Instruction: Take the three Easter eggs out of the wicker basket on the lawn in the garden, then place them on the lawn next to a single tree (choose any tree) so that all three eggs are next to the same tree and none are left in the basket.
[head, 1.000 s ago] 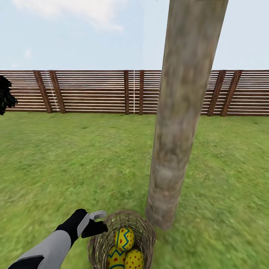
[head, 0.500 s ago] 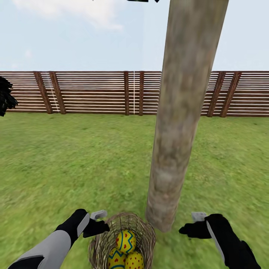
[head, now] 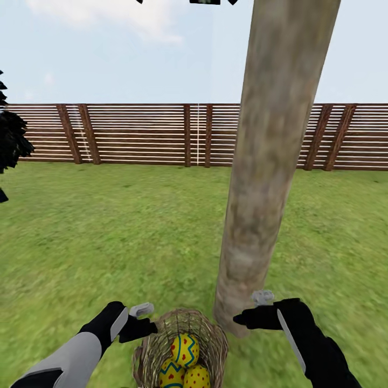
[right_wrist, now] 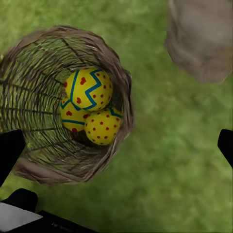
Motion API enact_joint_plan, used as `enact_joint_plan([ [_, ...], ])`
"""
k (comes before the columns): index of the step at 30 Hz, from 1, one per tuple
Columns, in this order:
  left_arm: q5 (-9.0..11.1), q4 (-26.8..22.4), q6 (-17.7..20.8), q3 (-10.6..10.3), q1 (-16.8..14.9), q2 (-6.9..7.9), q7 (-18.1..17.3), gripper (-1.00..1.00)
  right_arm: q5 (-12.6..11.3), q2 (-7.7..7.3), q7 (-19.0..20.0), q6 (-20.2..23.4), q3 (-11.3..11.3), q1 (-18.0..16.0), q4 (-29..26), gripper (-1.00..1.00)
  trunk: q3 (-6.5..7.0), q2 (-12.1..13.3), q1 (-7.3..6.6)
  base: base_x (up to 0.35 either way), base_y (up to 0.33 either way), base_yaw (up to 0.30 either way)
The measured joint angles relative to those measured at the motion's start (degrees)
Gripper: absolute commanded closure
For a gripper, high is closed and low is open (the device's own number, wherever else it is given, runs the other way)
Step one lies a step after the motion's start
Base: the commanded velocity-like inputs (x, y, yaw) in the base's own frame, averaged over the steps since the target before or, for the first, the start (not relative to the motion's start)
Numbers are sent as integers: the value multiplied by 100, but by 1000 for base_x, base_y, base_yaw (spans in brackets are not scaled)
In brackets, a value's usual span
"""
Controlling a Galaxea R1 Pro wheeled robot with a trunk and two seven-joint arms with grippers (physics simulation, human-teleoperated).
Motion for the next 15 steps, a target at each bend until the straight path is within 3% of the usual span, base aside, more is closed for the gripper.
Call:
enact_joint_plan([
  [4,0,0,0,0,0,4,-1,-100,25,209,-12,-8,103,0,157,-100,0,0,0,0,0,289],
  [9,5,-6,-2,6,0,116,-88,-100,38,255,-23,-19,221,1,358,-100,0,0,0,0,0,293],
  [11,9,-4,-5,8,0,155,-397,-100,39,259,-31,-23,358,1,388,-100,0,0,0,0,0,294],
  [15,5,-2,-12,3,0,437,-1167,-100,44,264,-55,-27,477,1,459,-100,0,0,0,0,0,294],
])
